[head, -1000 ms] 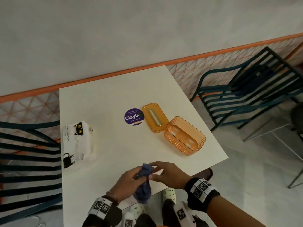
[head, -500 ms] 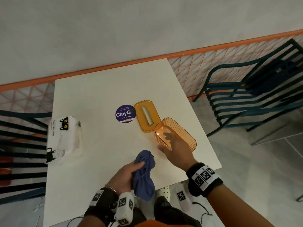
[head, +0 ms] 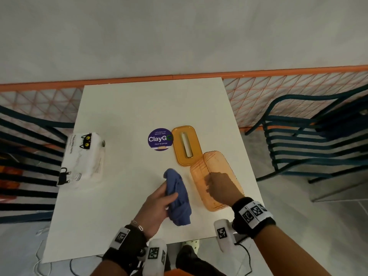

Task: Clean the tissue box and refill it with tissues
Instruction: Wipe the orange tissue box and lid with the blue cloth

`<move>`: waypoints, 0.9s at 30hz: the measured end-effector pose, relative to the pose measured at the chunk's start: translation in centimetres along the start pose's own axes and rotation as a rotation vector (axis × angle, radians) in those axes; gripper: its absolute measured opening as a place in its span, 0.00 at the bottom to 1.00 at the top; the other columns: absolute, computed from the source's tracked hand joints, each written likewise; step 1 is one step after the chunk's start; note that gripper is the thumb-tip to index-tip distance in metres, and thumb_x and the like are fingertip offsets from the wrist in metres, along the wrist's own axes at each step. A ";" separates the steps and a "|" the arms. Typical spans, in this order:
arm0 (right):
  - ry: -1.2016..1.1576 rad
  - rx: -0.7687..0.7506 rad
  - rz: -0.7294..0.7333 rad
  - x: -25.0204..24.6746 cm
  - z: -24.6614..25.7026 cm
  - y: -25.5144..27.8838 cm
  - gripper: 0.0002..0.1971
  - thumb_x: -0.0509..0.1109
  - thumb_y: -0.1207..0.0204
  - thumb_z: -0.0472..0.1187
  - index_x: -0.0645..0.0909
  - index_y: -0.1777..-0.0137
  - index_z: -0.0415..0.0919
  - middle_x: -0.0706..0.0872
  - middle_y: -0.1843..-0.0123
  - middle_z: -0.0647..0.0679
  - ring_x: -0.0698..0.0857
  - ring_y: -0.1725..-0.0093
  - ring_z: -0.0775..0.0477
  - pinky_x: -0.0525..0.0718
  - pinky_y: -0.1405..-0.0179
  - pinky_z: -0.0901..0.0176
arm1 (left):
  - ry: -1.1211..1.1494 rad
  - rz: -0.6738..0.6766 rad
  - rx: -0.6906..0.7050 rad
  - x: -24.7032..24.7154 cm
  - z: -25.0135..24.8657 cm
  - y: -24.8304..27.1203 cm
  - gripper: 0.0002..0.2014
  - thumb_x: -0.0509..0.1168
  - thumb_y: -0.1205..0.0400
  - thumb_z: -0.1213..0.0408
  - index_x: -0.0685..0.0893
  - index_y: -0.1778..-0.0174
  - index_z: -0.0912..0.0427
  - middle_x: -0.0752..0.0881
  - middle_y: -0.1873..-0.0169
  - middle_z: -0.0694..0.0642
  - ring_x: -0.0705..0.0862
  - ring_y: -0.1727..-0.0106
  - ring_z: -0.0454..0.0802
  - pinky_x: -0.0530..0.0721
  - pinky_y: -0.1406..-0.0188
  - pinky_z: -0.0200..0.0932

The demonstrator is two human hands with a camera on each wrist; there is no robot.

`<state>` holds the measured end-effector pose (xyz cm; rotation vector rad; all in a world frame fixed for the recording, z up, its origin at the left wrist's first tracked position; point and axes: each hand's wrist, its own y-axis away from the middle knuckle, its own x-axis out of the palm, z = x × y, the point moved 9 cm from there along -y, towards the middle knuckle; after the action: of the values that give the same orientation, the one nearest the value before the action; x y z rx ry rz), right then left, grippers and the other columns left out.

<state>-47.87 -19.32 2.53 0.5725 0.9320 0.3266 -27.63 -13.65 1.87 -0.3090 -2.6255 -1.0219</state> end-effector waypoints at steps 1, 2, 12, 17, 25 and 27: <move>-0.156 0.014 0.001 -0.8 0.1 0.6 0.12 0.60 0.12 0.36 0.84 0.42 0.34 0.91 0.46 0.39 0.92 0.49 0.39 0.92 0.46 0.43 | -0.062 -0.004 0.048 0.5 -1.2 -0.3 0.23 0.66 0.13 0.67 0.79 0.24 0.40 0.88 0.31 0.51 0.86 0.30 0.54 0.83 0.28 0.62; -0.317 0.027 -0.001 -1.6 0.4 1.4 0.13 0.59 0.10 0.38 0.85 0.43 0.33 0.91 0.47 0.38 0.93 0.51 0.39 0.92 0.46 0.42 | -0.143 -0.012 0.108 1.1 -2.6 -0.5 0.23 0.67 0.13 0.67 0.79 0.25 0.39 0.89 0.33 0.49 0.87 0.31 0.51 0.83 0.28 0.62; -0.865 -0.120 -0.003 -4.3 5.0 6.8 0.17 0.56 0.12 0.27 0.82 0.32 0.37 0.92 0.42 0.37 0.92 0.43 0.36 0.90 0.41 0.35 | -1.475 0.080 0.963 10.4 -6.9 2.5 0.34 0.50 0.08 0.51 0.37 0.12 0.48 0.36 0.11 0.44 0.46 0.09 0.47 0.83 0.33 0.38; -0.893 -0.193 -0.001 -4.3 7.1 8.0 0.17 0.53 0.08 0.33 0.80 0.28 0.38 0.91 0.36 0.41 0.92 0.40 0.36 0.89 0.37 0.34 | -1.326 -0.003 1.049 9.0 -11.4 0.0 0.28 0.49 0.06 0.56 0.51 0.09 0.51 0.50 0.09 0.50 0.45 0.09 0.50 0.62 0.12 0.60; -0.845 -0.256 -0.133 -5.5 9.7 8.0 0.19 0.53 0.14 0.22 0.84 0.37 0.34 0.93 0.46 0.36 0.92 0.45 0.33 0.92 0.45 0.39 | -0.984 0.130 0.900 9.2 -11.4 3.4 0.28 0.52 0.06 0.58 0.49 0.12 0.45 0.44 0.12 0.35 0.40 0.11 0.37 0.52 0.10 0.47; -0.825 -0.278 -0.120 -5.6 10.2 8.3 0.20 0.53 0.15 0.20 0.84 0.37 0.32 0.93 0.46 0.35 0.92 0.45 0.33 0.92 0.46 0.39 | -0.968 0.135 0.964 9.5 -12.1 4.1 0.27 0.53 0.07 0.59 0.53 0.12 0.46 0.46 0.13 0.32 0.42 0.11 0.36 0.47 0.11 0.40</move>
<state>-42.77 -18.66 15.83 0.3383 0.1165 0.0846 -32.72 -18.12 16.25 -0.8516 -3.4130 0.6968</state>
